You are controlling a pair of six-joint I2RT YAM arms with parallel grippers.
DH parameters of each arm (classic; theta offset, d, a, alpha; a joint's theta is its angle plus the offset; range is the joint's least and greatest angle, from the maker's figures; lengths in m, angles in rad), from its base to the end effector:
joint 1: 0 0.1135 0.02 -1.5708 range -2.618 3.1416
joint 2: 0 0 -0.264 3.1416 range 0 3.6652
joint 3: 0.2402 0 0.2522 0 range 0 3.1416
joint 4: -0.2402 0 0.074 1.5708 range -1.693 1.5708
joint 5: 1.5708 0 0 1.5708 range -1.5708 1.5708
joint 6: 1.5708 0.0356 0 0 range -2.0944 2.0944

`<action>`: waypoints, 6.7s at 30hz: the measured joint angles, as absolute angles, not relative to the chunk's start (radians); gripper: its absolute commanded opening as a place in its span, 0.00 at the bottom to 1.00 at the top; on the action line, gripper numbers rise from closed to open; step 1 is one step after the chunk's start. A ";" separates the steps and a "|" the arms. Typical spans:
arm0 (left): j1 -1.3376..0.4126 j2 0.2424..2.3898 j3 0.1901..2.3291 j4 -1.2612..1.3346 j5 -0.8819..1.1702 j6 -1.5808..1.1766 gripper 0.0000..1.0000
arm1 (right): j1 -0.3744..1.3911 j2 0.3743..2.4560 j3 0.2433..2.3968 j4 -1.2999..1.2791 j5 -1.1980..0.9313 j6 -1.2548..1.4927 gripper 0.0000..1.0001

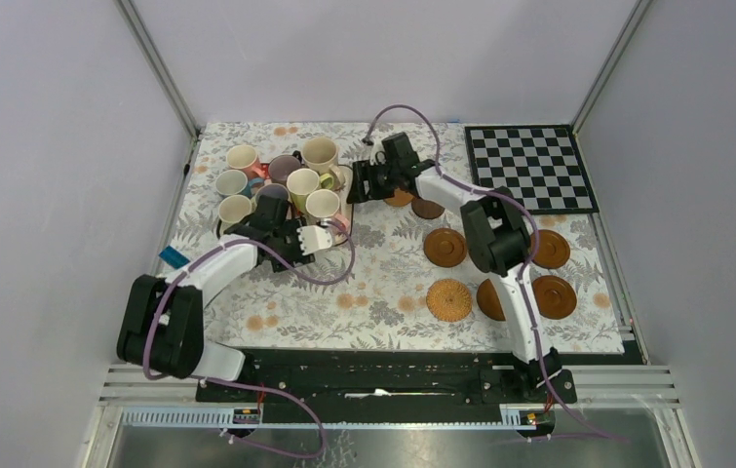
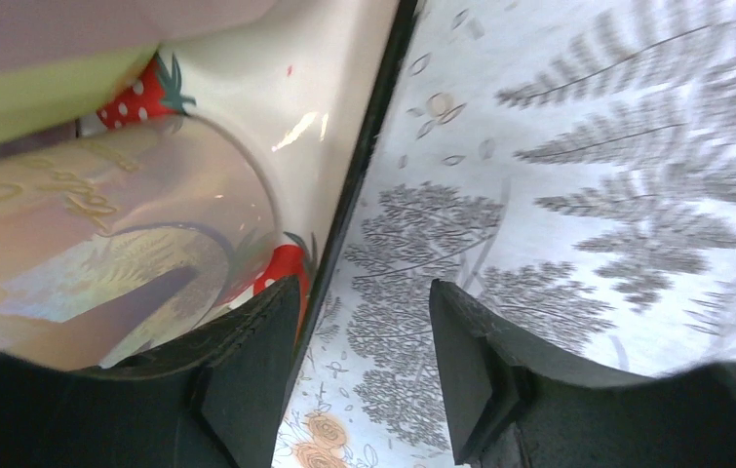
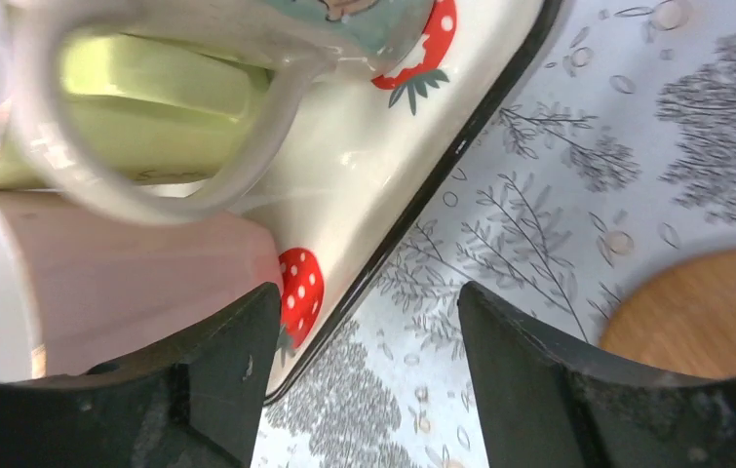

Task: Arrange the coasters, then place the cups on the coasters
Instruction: Move the tray to the center of the board, then move the coaster to the center of the board.

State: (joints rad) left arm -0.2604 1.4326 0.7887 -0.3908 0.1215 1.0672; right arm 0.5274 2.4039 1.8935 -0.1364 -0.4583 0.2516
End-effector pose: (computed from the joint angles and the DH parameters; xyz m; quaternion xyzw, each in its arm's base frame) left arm 0.2611 -0.0740 0.1819 0.6057 0.7482 0.0499 0.2661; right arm 0.4612 0.2869 0.1599 -0.2201 0.8496 0.3529 0.3244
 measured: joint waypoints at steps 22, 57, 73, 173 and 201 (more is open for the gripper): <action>-0.643 1.921 1.499 -0.489 0.284 0.577 0.70 | 0.173 2.069 1.646 -0.398 -0.506 0.056 0.78; -0.617 2.238 1.785 -0.391 0.216 0.507 0.68 | 0.127 2.049 1.615 -0.437 -0.518 0.046 0.70; -0.593 2.295 1.761 -0.300 0.268 0.537 0.53 | 0.127 2.049 1.615 -0.461 -0.516 0.029 0.68; -0.556 2.325 1.851 -0.506 0.484 0.628 0.64 | 0.116 2.105 1.590 -0.489 -0.506 0.000 0.76; -0.789 1.993 1.377 -0.580 0.557 0.723 0.63 | 0.115 2.103 1.555 -0.484 -0.517 0.001 0.73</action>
State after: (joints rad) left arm -0.7891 1.9934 1.3769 -0.5804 0.5571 0.7227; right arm 0.1154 2.1029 1.5547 -0.4843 -0.5175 0.0006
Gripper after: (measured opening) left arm 0.629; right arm 0.731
